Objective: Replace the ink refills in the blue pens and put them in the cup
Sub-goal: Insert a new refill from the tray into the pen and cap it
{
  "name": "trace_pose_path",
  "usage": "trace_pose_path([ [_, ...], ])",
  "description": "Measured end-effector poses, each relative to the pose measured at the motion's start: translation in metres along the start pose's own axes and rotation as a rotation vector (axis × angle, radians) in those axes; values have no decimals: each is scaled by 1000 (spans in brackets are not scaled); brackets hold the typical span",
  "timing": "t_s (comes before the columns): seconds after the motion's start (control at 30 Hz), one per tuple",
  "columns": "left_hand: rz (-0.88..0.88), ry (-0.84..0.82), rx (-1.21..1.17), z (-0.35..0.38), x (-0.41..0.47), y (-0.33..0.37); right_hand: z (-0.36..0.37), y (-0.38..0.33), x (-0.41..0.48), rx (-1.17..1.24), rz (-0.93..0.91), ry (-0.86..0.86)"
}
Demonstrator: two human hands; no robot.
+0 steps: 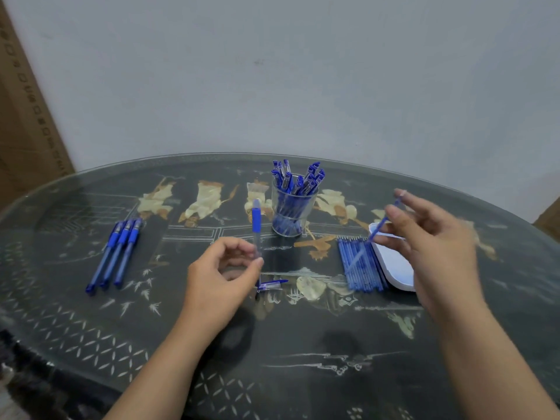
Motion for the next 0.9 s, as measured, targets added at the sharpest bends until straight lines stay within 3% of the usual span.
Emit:
trace_pose_path([
  [0.13,-28,89,-76,-2,6,-9,36,39,38,-286,97,-142],
  [0.37,-15,90,-55,6,16,-17,61,104,68,-730,200,-324],
  [0.9,25,15,20,17,12,-23,59,130,83,-985,113,-343],
])
Point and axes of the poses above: each hand's wrist, its own x-axis towards the middle knuckle, its own z-axis out of the palm, y = z × x, the point moved 7 cm from there along x, towards the middle knuckle, and after that the axes turned 13 degrees about y, right-handed, at the moved point
